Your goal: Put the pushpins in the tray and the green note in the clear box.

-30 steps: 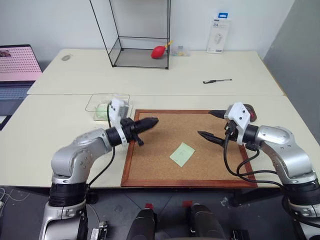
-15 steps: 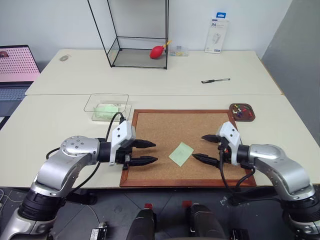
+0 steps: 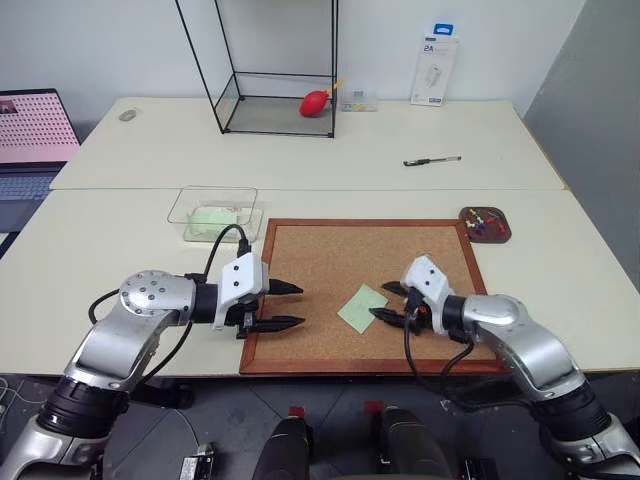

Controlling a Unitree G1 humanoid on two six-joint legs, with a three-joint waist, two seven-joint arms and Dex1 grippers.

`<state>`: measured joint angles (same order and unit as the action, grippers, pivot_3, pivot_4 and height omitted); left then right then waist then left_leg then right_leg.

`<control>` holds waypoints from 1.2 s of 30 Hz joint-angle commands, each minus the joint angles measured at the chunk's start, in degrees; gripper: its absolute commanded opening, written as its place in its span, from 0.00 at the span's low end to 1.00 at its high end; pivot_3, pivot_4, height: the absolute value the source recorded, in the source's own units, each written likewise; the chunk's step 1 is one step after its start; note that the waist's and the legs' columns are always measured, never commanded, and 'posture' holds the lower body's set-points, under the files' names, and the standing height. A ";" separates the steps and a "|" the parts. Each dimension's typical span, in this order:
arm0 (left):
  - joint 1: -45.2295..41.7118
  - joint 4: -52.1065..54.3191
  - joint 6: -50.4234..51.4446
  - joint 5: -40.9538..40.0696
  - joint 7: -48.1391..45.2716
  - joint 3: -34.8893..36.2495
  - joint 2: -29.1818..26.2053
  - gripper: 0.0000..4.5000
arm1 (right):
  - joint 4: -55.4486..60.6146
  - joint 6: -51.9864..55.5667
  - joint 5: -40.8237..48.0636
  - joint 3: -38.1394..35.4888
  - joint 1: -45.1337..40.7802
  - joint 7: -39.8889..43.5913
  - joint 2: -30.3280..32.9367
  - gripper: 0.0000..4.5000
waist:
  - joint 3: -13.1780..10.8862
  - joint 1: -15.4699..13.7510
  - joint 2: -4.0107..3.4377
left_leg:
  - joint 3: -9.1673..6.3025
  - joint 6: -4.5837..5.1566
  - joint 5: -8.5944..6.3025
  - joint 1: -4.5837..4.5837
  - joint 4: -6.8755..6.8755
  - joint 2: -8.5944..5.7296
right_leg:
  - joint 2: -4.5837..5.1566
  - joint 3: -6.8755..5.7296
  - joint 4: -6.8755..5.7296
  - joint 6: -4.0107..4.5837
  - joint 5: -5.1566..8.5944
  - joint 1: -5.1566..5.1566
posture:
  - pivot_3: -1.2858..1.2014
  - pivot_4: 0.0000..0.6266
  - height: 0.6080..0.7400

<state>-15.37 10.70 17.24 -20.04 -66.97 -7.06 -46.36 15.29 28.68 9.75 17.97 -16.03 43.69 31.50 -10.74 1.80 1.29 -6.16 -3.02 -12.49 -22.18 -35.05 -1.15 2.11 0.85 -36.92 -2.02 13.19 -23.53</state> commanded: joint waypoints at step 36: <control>-14.09 -12.03 7.24 0.22 5.09 -5.13 17.10 0.99 | -5.36 -33.24 -10.16 -0.70 -9.18 4.52 -0.41 0.00 | 0.00 -0.03 0.00 | -0.01 -0.01 0.01 0.08 -0.03 -0.04 | -0.01 0.02 -0.06 -0.34 -0.21 0.09 | 0.52 0.24 1.00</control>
<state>-27.92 -0.64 25.70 -20.89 -61.89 -11.35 -30.09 8.48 -3.46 -0.90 18.03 -23.95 47.83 31.27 -10.74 1.77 1.29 -6.17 -3.02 -12.48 -22.09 -35.09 -1.20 2.10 0.87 -36.98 -2.37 12.98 -23.45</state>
